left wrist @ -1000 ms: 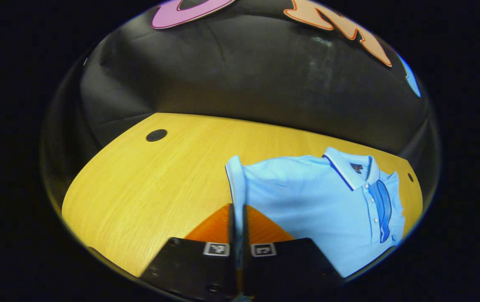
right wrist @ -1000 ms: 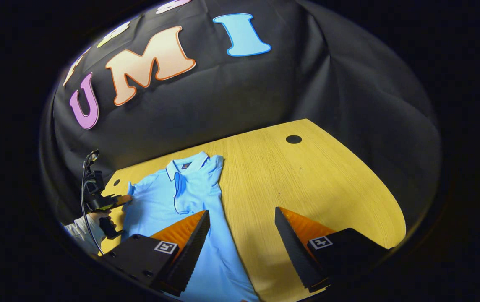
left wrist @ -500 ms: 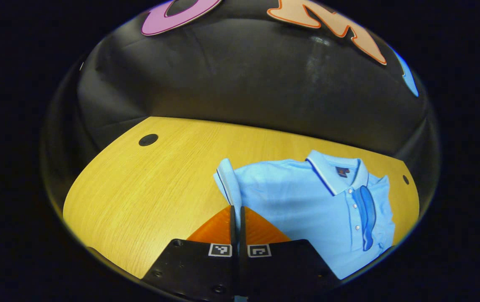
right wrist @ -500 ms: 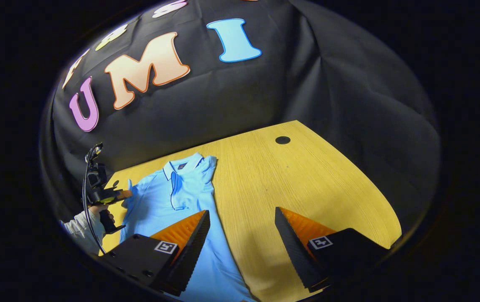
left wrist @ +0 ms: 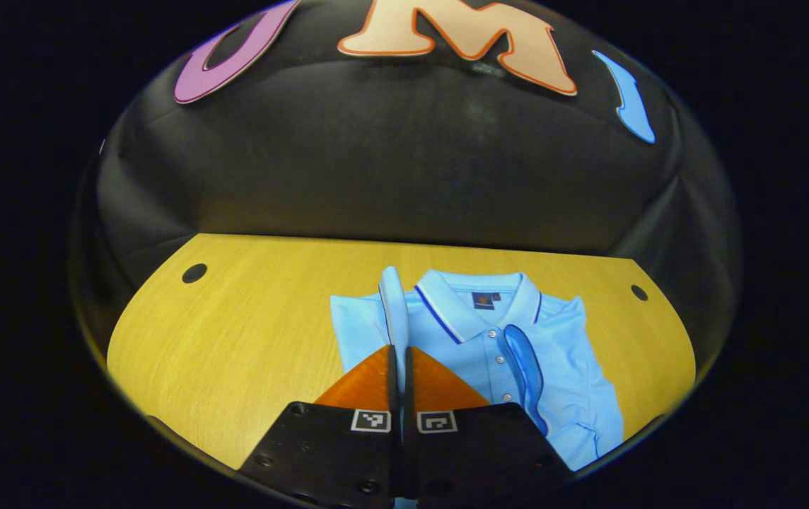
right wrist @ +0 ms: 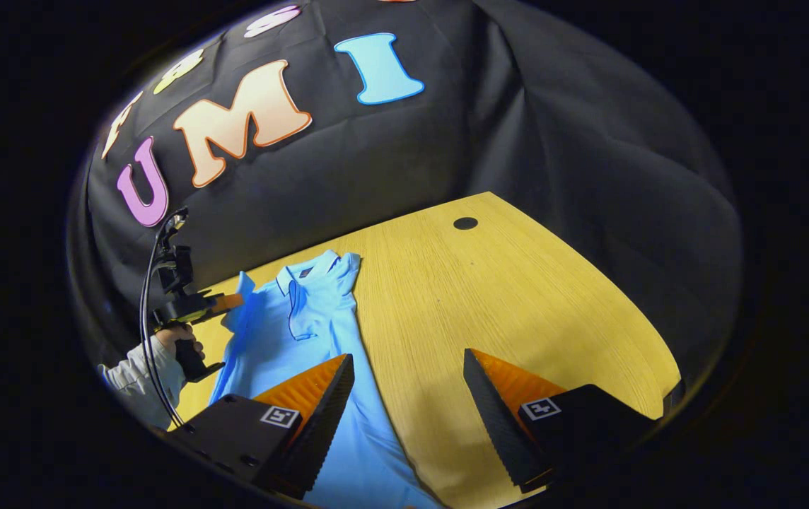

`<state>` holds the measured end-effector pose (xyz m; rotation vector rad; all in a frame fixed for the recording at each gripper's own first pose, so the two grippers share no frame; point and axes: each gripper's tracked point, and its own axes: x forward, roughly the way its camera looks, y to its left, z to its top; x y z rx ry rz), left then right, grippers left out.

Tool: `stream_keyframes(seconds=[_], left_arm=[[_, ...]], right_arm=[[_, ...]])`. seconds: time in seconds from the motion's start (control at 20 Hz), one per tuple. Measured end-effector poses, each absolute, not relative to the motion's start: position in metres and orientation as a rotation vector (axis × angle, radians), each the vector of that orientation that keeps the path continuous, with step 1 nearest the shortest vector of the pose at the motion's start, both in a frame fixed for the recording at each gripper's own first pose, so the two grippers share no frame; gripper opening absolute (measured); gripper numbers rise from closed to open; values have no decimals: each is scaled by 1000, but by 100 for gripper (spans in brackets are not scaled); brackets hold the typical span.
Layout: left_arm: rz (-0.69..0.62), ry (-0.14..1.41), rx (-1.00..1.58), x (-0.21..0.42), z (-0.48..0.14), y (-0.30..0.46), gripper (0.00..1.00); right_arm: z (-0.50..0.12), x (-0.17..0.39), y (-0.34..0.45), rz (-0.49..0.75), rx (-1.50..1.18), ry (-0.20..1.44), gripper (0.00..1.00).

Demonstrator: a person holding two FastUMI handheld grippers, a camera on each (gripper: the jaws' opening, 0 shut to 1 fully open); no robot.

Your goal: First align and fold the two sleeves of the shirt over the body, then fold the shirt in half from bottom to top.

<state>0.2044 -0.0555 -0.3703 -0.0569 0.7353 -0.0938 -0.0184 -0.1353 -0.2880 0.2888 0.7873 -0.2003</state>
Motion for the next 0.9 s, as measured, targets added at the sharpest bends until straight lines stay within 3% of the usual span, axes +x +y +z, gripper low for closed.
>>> stream_keyframes(seconds=[0.35,0.4,0.5,0.55,0.6,0.9], left_arm=[[-162,793,-91,191,-395,-89,0],[-193,778,-125,191,-389,-95,14],[-201,727,-103,194,-374,-87,100],[-209,706,-84,193,-370,-83,92],[-220,683,-82,191,-361,-81,96],[-204,631,-145,143,-314,-53,96]], right_arm=[[-298,-15,-122,-206,287,806,97],[-298,-11,-118,-208,284,803,97],[-299,-3,-110,-213,280,791,98],[-299,0,-107,-216,278,784,98],[-301,3,-103,-217,276,780,98],[-290,2,-77,-177,231,729,97]])
